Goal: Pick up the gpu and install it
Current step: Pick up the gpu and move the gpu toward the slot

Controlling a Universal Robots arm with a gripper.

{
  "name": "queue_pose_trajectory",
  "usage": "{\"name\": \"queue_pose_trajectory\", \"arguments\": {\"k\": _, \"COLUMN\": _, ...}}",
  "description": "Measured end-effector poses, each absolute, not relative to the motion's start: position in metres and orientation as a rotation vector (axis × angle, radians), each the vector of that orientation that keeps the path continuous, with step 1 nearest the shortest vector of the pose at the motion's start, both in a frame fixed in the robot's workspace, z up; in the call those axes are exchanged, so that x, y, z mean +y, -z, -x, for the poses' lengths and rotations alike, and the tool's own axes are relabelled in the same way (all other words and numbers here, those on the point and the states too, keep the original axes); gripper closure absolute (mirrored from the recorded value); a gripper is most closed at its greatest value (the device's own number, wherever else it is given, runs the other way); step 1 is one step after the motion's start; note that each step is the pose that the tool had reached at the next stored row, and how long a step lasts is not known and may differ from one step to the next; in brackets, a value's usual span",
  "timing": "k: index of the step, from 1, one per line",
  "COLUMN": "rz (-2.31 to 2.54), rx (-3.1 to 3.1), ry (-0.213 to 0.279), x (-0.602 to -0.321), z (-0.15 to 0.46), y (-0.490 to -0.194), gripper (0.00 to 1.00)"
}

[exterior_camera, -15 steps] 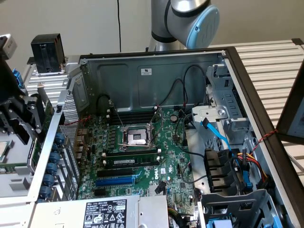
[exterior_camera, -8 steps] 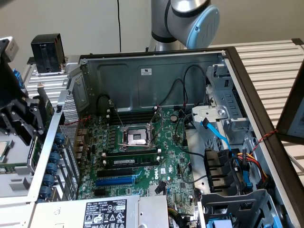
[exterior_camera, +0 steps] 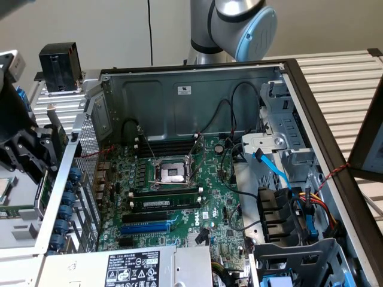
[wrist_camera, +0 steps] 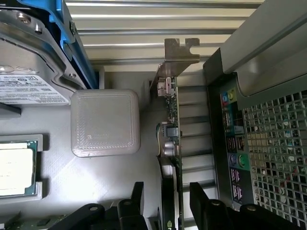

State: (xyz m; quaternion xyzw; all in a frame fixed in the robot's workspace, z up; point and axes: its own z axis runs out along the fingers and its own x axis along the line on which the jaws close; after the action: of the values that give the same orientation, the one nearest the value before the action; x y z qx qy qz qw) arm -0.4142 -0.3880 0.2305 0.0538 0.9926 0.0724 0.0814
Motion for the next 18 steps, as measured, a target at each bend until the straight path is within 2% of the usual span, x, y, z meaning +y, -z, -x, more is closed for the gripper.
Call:
{"name": "queue_pose_trajectory", "arguments": {"k": 13, "rz": -0.163, "rx": 2.975, "ry": -0.216, "x": -0.3868, "z": 0.4107, "y": -0.2235, "gripper": 0.49}}
{"name": "queue_pose_trajectory", "arguments": {"k": 15, "rz": -0.163, "rx": 2.977, "ry": -0.213, "x": -0.3859, "z": 0.4102, "y": -0.2234, "gripper": 0.51}}
{"name": "queue_pose_trajectory", "arguments": {"k": 16, "rz": -0.163, "rx": 2.978, "ry": -0.207, "x": -0.3850, "z": 0.4099, "y": -0.2235, "gripper": 0.59}}
{"name": "queue_pose_trajectory", "arguments": {"k": 18, "rz": -0.161, "rx": 2.980, "ry": -0.182, "x": -0.3832, "z": 0.4089, "y": -0.2235, "gripper": 0.59}}
